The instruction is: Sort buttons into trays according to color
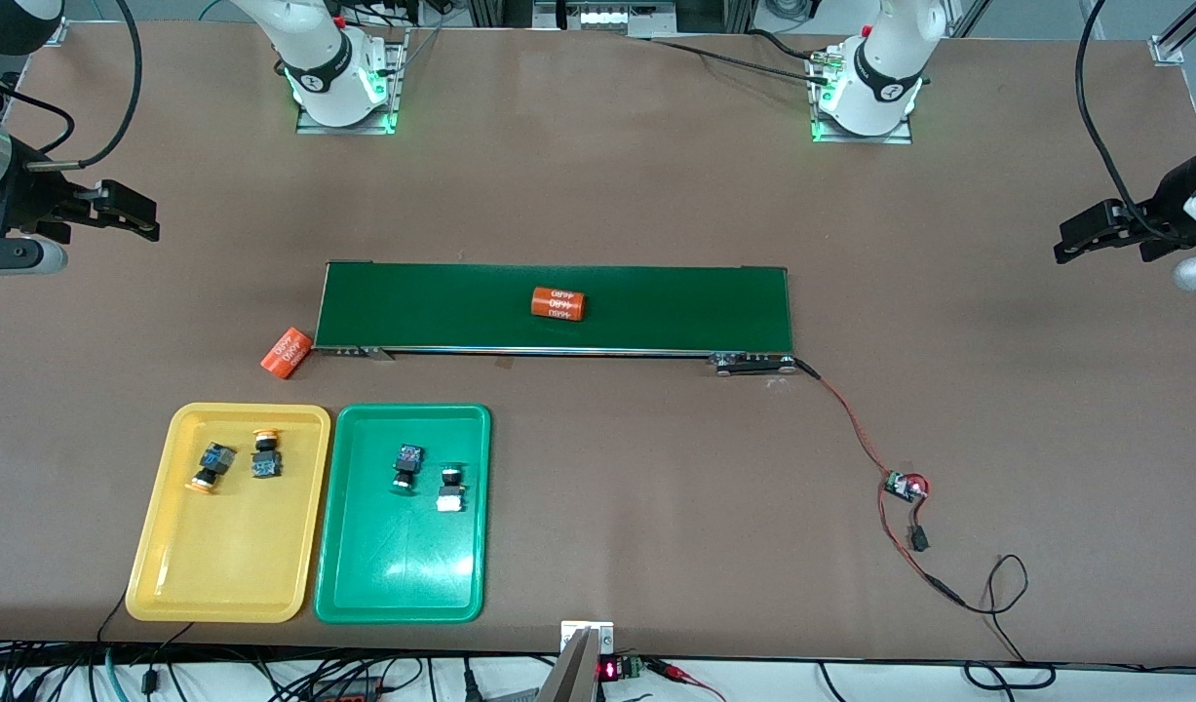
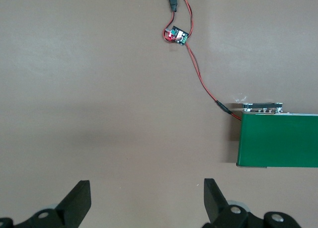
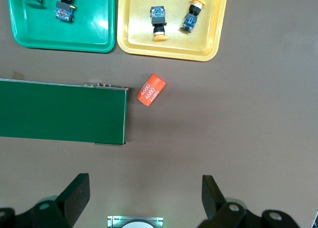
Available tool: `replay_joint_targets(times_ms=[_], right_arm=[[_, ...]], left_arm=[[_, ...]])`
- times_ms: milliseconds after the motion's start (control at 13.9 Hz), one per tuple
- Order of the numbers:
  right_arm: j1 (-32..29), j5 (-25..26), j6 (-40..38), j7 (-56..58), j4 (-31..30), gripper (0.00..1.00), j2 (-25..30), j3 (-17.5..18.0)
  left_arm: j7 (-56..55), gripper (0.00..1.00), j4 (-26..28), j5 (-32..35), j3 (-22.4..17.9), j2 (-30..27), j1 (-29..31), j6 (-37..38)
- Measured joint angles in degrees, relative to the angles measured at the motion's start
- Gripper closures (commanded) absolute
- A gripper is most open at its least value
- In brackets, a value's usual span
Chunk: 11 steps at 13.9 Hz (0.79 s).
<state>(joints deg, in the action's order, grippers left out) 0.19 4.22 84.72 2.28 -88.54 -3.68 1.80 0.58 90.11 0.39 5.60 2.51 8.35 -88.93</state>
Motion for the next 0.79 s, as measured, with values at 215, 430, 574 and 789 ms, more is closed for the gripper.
replay_joint_targets(times_ms=[215, 430, 574, 789], right_arm=[[-0.1, 0.0, 0.0, 0.0, 0.0, 0.00, 0.0, 0.0], [-0.2, 0.0, 0.0, 0.1, 0.0, 0.00, 0.0, -0.1], [-0.3, -0.1, 0.0, 0.3, 0.0, 0.00, 0.0, -0.1], [-0.4, -0.1, 0.0, 0.4, 0.0, 0.00, -0.1, -0.1]], left_arm=[[0.0, 0.00, 0.0, 0.0, 0.0, 0.0, 0.0, -0.4], [0.0, 0.00, 0.0, 0.0, 0.0, 0.0, 0.0, -0.4], [0.0, 0.00, 0.0, 0.0, 0.1, 0.0, -0.1, -0.6], [0.0, 0.00, 0.0, 0.0, 0.2, 0.0, -0.1, -1.3]])
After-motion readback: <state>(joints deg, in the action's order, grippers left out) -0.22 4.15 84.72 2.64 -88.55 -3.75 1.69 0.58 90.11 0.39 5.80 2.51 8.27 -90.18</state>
